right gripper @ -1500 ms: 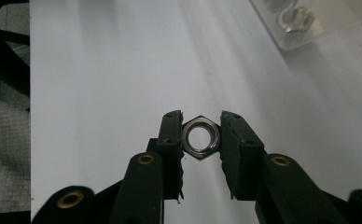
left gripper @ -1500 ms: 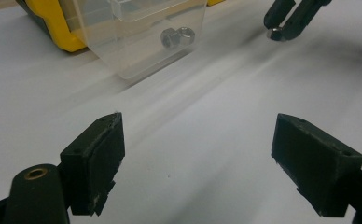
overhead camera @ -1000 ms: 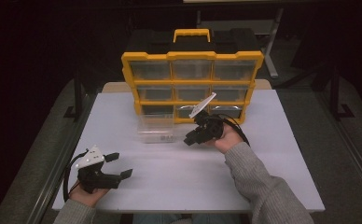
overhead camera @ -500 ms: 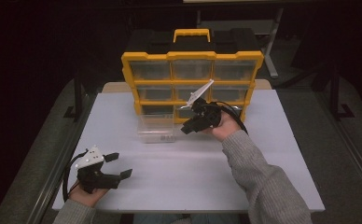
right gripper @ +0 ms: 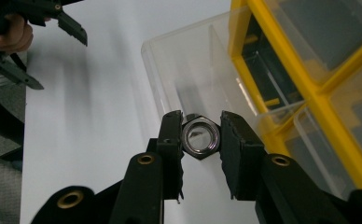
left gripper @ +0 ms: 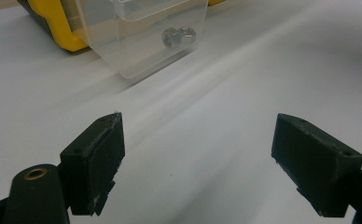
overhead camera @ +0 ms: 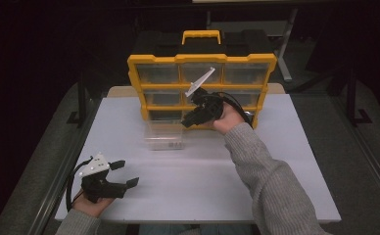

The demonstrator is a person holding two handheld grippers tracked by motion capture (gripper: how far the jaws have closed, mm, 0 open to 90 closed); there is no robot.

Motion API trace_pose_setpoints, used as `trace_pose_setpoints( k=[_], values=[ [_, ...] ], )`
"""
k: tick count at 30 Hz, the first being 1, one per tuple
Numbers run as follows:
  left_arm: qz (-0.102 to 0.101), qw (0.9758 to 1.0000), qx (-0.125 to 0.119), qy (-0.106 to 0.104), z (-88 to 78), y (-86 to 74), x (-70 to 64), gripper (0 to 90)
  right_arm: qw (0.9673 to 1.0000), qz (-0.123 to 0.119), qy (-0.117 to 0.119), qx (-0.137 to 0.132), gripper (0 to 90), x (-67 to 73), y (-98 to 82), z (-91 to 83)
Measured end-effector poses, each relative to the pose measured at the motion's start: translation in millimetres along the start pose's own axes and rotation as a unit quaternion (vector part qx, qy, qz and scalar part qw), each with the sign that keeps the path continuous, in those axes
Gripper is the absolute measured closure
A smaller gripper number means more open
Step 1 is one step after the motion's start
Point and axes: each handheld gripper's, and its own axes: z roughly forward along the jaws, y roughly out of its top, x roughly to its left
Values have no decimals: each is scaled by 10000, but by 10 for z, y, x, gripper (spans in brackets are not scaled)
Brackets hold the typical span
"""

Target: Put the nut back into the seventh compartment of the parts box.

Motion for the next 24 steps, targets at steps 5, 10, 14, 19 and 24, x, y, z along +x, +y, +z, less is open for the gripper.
trace_pose_setpoints(
  k=[5, 10, 14, 19, 24],
  values=[
    [1, 10000, 2, 10, -4, 1, 0, 172, 10000, -66, -38, -19, 691, -14, 133, 10],
    [-7, 10000, 23, 13, -5, 1, -5, 172, 9999, -145, -79, -33, 691, -23, 253, 29],
    [9, 10000, 20, 7, -4, 4, -12, 172, 9998, -155, -98, -52, 691, -35, 308, 58],
    [-2, 10000, -27, 23, -7, 1, -11, 171, 9996, -219, -152, -129, 691, -31, 365, 112],
    [-4, 10000, -18, 21, -6, 1, -10, 170, 9997, -171, -122, -121, 691, -58, 385, 196]
  ],
)
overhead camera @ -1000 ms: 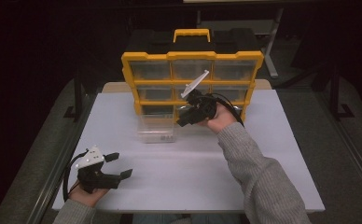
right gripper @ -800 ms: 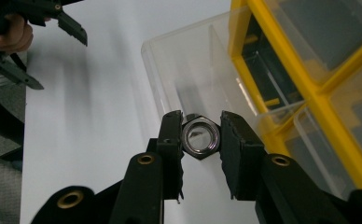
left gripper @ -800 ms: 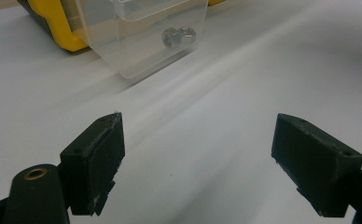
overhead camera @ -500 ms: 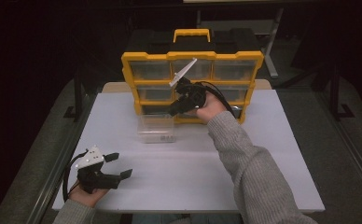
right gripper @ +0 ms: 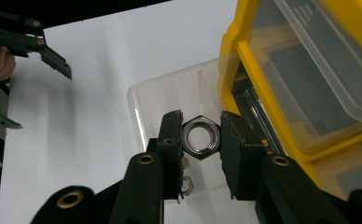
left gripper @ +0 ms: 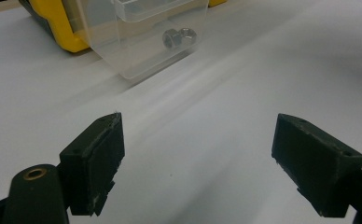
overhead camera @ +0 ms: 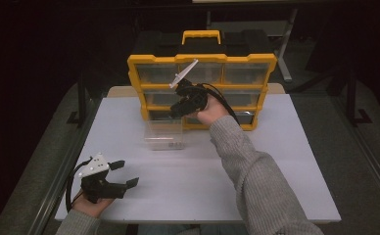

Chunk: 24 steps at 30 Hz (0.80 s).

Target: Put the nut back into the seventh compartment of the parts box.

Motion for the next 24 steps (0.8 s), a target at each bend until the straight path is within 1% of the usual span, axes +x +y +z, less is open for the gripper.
trace_pose_setpoints(
  k=[2, 4, 6, 7, 11, 12, 15, 16, 17, 18, 21, 23, 24],
  values=[
    [-6, 10000, 3, -5, 1, 1, -3, 170, 10000, 54, 31, 16, 691, -14, 0, 49],
    [-4, 10000, 3, -6, 0, 1, -2, 170, 10000, 30, 35, 39, 691, -34, 1, 110],
    [-7, 10000, 9, -8, 1, 0, -1, 170, 9998, 134, 58, 139, 691, -39, -4, 170],
    [-5, 10000, 10, -8, 1, -1, 0, 170, 9996, 195, 144, 111, 691, -45, -6, 207],
    [21, 10000, 6, -9, -4, -4, 8, 170, 9996, 165, 116, 186, 691, -41, 5, 312],
    [17, 10000, 5, -8, -4, -5, 9, 170, 9996, 167, 160, 190, 690, -39, 5, 354],
    [10, 10000, 10, -14, -4, -5, 8, 170, 9996, 109, 153, 233, 691, -30, 1, 437],
    [14, 10000, 12, -14, -4, -5, 8, 170, 9992, 175, 161, 308, 690, -13, -2, 472],
    [10, 10000, 17, -17, -3, -6, 5, 170, 9992, 152, 206, 319, 690, -11, -6, 503],
    [12, 10000, 19, -16, -3, -7, 5, 170, 9969, 523, 162, 559, 690, 41, -10, 518],
    [11, 10000, 19, -11, -4, -7, 9, 170, 9965, 490, 123, 664, 690, 52, -9, 585],
    [-10, 10000, 16, -7, -3, -8, 9, 170, 9960, 523, 134, 713, 690, 72, -12, 634],
    [-8, 10000, 17, -6, -4, -8, 9, 170, 9959, 553, 217, 678, 690, 81, -19, 658]
  ],
)
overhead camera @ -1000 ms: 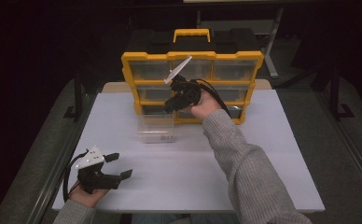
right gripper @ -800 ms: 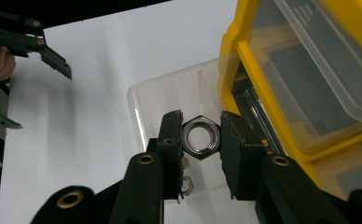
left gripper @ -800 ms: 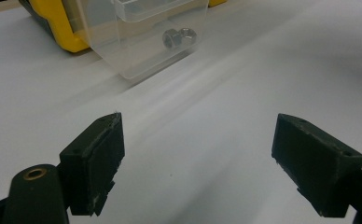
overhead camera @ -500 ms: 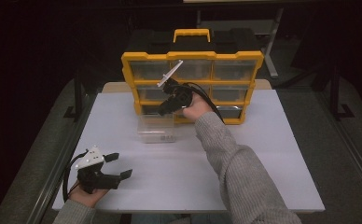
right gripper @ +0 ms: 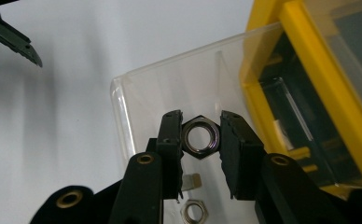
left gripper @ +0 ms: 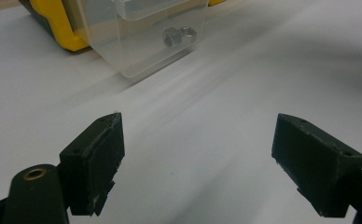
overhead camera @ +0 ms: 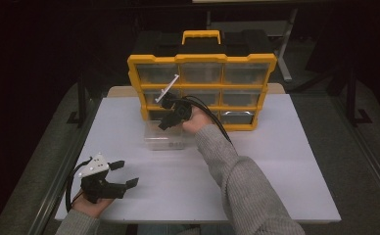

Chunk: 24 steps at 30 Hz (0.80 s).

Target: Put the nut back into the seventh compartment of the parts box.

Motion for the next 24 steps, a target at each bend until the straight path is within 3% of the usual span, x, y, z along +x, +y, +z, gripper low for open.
trace_pose_setpoints(
  k=[9, 10, 11, 12, 13, 15, 24],
  values=[
    [-11, 10000, 17, -44, 11, -1, -12, 170, 9999, 54, 86, -12, 681, 3, -24, 52],
    [-15, 10000, 15, -47, 12, -1, -14, 170, 9964, -683, 133, -476, 678, -92, -12, 98],
    [-9, 10000, 13, -42, 13, -2, -15, 170, 9999, -5, 93, -79, 675, -11, -32, 39],
    [-11, 10000, 9, -44, 14, -2, -15, 170, 9999, 79, 112, -77, 665, -4, -39, 14],
    [-12, 10000, 7, -47, 14, -2, -14, 170, 9998, 82, 94, -125, 649, -7, -45, -13],
    [-14, 10000, 7, -49, 15, -2, -15, 170, 9984, -317, 145, -447, 649, -67, -50, -40],
    [-56, 9999, -36, -79, 28, 7, -31, 171, 9969, -133, 97, -775, 555, -70, -265, -387]
  ],
)
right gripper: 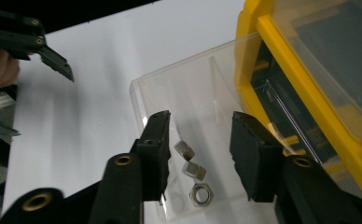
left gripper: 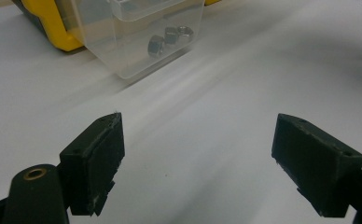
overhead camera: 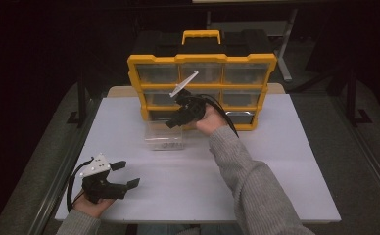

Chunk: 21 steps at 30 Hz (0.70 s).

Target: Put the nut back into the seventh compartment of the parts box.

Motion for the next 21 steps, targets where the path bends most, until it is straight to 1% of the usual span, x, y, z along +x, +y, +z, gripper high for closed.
trace_pose_setpoints(
  k=[4, 6, 8, 9, 11, 12, 13, 14, 15, 17, 19, 21],
  values=[
    [15, 10000, -3, 1, 10, 5, -7, 170, 9997, 66, 28, -223, 503, 17, -129, -148],
    [31, 10000, 11, -3, 16, 8, -3, 171, 9993, 103, 39, -355, 500, 3, -204, -201],
    [26, 10000, 1, 2, 25, 12, -7, 170, 9987, 52, 2, -499, 478, -10, -276, -241],
    [26, 10000, 1, 6, 26, 13, -8, 170, 9985, 89, 12, -540, 471, -12, -316, -269],
    [5, 10000, -12, 1, 31, 14, -9, 170, 9977, 125, 5, -659, 455, -12, -364, -302],
    [-1, 10000, -11, 0, 32, 14, -9, 170, 9970, 190, 18, -747, 436, 0, -402, -335],
    [-9, 10000, -16, -2, 34, 14, -9, 170, 9966, 114, -19, -817, 426, -10, -423, -348],
    [-13, 10000, -1, -7, 34, 16, -6, 170, 9961, 134, -12, -877, 406, -13, -443, -365],
    [-11, 10000, -4, -11, 35, 17, -6, 170, 9951, 243, 46, -955, 384, -10, -474, -390],
    [-53, 10000, -21, -31, 33, 20, -6, 170, 9946, 250, -56, -1005, 363, -17, -527, -432],
    [-49, 10000, -45, -18, 36, 17, -6, 170, 9936, 327, -45, -1081, 336, -29, -585, -478],
    [-41, 10000, -25, -7, 33, 17, -1, 170, 9935, 343, -112, -1081, 304, -31, -636, -513]
  ],
)
